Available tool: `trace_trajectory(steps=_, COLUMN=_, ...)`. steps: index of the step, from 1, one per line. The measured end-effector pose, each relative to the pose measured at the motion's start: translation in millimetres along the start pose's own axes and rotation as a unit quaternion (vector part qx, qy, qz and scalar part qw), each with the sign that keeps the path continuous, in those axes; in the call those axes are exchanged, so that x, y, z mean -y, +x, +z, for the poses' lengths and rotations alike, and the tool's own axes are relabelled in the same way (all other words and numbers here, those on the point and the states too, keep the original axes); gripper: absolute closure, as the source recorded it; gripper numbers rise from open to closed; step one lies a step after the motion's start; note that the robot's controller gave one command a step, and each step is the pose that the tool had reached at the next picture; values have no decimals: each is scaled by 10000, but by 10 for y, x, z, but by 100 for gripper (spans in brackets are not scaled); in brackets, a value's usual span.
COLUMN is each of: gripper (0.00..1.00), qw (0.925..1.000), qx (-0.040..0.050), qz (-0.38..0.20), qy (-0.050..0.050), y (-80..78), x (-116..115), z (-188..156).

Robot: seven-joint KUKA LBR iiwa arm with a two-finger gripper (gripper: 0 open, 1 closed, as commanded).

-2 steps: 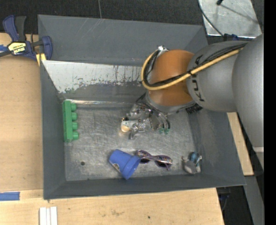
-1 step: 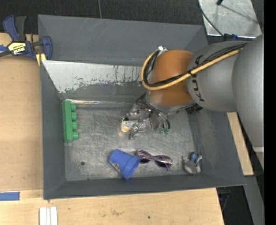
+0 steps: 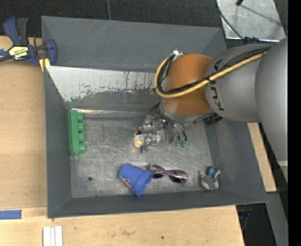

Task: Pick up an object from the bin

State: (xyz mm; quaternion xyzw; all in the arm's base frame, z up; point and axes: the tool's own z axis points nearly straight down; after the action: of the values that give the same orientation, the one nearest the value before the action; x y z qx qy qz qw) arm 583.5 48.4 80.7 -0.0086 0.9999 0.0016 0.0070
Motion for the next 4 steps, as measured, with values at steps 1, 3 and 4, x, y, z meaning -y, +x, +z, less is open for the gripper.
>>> trace_trajectory(steps=1, gripper=100, qw=10000, qx=-76, qz=-1, qy=12, y=18, x=5, z=-182)
trace_trajectory(steps=3, gripper=100, qw=10000, qx=-47, qz=1, qy=12, y=-5, x=5, z=-381)
trace_trajectory(steps=4, gripper=100, qw=10000, qx=-55, qz=2, qy=13, y=-7, x=5, z=-480)
